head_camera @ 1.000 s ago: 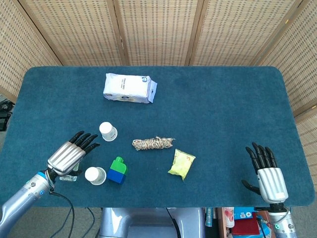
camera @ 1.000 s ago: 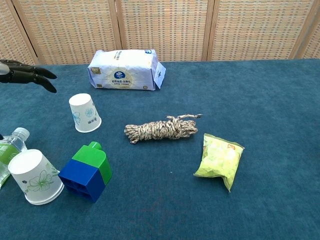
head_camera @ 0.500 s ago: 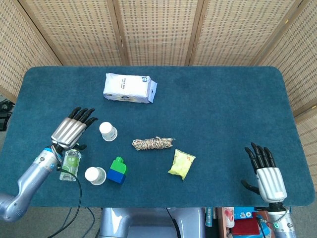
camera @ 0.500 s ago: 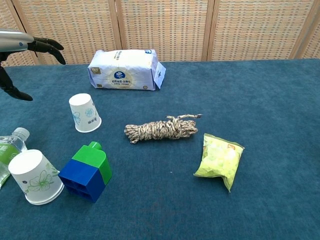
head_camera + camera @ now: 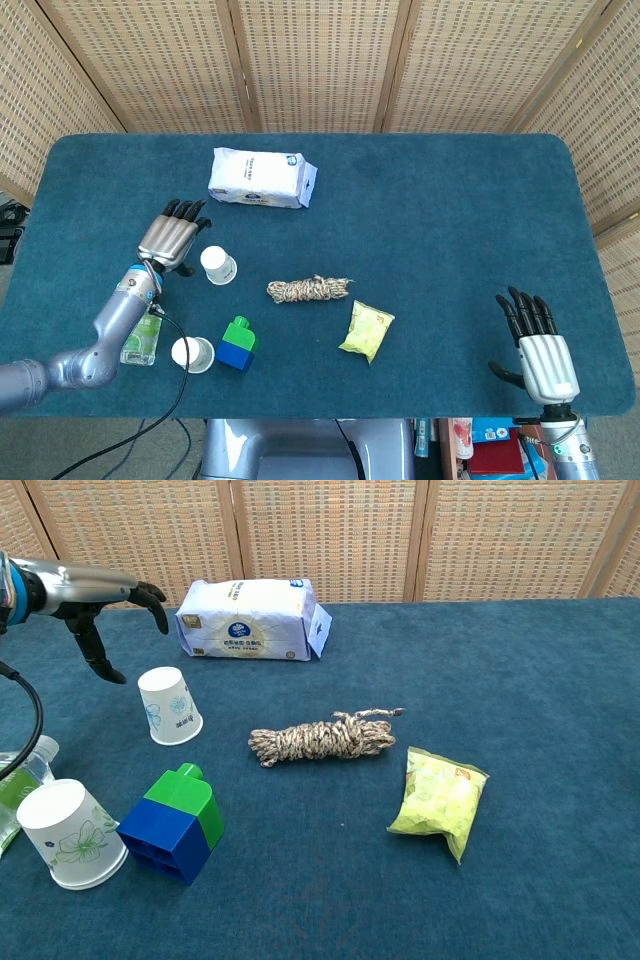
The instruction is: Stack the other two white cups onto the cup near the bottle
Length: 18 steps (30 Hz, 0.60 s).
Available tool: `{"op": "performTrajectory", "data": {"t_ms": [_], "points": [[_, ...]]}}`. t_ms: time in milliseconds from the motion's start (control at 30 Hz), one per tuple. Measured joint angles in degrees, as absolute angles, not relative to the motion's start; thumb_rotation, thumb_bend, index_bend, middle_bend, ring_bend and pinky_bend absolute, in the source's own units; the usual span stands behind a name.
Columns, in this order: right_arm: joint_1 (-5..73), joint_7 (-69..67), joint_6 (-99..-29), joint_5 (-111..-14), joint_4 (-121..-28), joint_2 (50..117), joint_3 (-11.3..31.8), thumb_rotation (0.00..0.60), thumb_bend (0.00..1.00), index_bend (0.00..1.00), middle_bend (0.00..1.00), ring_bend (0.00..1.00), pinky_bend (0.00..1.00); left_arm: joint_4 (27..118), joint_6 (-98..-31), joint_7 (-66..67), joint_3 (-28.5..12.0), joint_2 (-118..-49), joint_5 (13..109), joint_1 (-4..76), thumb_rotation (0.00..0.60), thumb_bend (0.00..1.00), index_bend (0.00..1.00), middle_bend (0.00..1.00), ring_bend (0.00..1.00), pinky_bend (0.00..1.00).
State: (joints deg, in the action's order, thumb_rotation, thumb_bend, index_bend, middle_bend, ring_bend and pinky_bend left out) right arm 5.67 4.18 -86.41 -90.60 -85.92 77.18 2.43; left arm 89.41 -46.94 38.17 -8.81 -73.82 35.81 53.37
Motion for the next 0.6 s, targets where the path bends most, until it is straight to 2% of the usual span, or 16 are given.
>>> {"op": "performTrajectory", "data": {"t_ms": [600], "points": [[5.81,3.90,-86.09,-90.19,-85.50,77.32,2.43,0.600,0.00,0.00,0.00,0.00,0.00,85.67,-46.37,40.27,-5.64,-77.76,27.64,58.76,0.600,0.21,0.32,0.00,0.00,0.00]]}}
